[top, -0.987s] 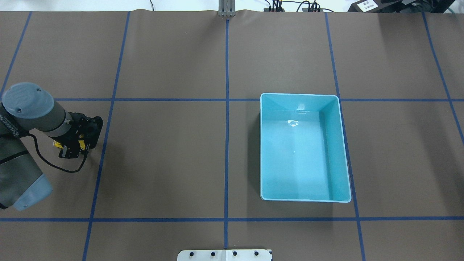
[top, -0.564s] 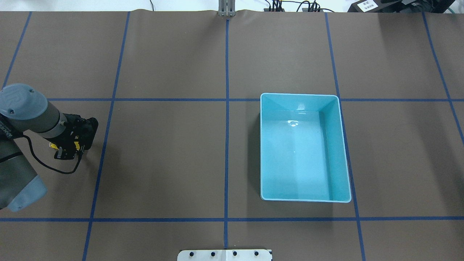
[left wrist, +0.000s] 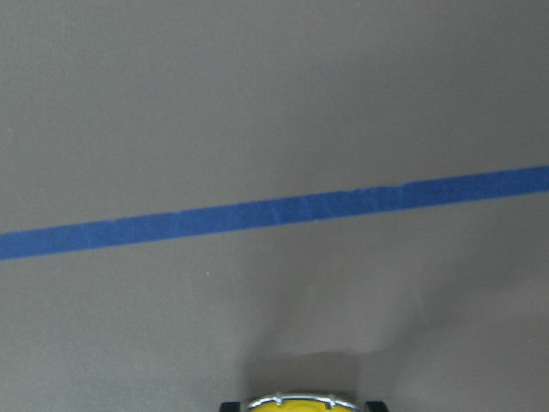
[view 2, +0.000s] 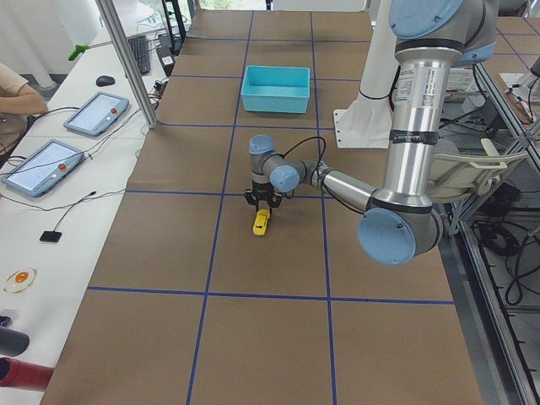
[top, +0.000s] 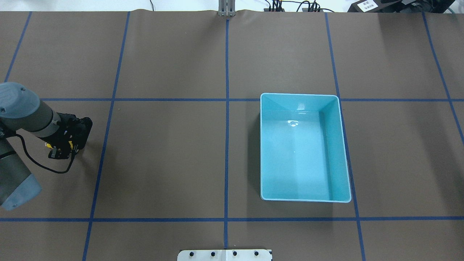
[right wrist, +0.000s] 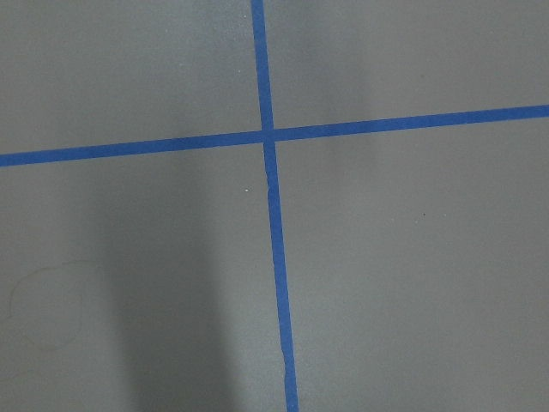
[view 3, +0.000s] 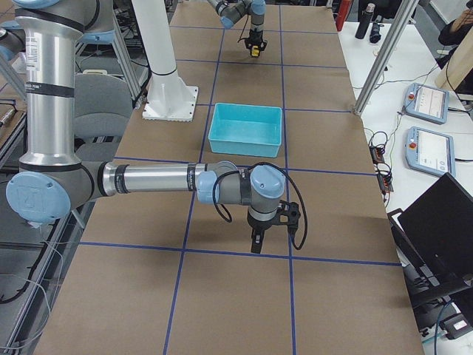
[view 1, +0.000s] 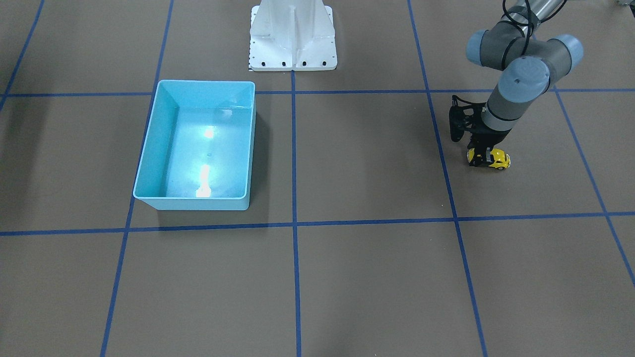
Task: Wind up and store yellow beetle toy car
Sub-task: 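Keep pulling the car back toward the robot with the left gripper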
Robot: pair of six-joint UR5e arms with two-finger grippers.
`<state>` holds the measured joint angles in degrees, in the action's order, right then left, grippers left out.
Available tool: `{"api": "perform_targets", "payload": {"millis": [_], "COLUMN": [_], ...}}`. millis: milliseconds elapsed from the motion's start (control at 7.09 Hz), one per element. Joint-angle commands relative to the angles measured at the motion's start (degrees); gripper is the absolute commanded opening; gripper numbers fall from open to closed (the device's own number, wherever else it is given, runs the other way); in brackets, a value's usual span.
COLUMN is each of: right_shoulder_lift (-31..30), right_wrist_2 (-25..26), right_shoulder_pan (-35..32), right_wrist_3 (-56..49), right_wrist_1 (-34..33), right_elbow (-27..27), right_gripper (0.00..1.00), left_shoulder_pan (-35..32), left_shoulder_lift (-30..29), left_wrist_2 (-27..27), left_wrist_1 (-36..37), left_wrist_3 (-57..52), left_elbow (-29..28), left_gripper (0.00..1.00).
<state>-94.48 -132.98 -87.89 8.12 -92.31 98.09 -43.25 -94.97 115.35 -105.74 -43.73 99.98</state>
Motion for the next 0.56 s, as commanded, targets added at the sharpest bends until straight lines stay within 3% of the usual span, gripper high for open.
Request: {"api": "perform_targets", "payload": {"millis": [0, 423], "right_shoulder_lift": [0.0, 0.0], "right_wrist_2": [0.0, 0.0], "right_shoulder_pan": [0.0, 0.0], "right_wrist_3": [0.05, 0.05], "right_wrist_1": [-0.07, -0.07], "right_elbow": [0.09, 0.09], "right_gripper": [0.99, 0.99], "left_shoulder_pan": [-0.51, -1.13], "left_shoulder_lift": [1.36, 1.46], "left_wrist_2": [0.22, 1.01], "left_wrist_1": [-1.66, -2.1], "left_wrist_3": [-0.13, -1.36], "left_elbow": [-0.05, -0.49], "left_gripper": [0.0, 0.0]}}
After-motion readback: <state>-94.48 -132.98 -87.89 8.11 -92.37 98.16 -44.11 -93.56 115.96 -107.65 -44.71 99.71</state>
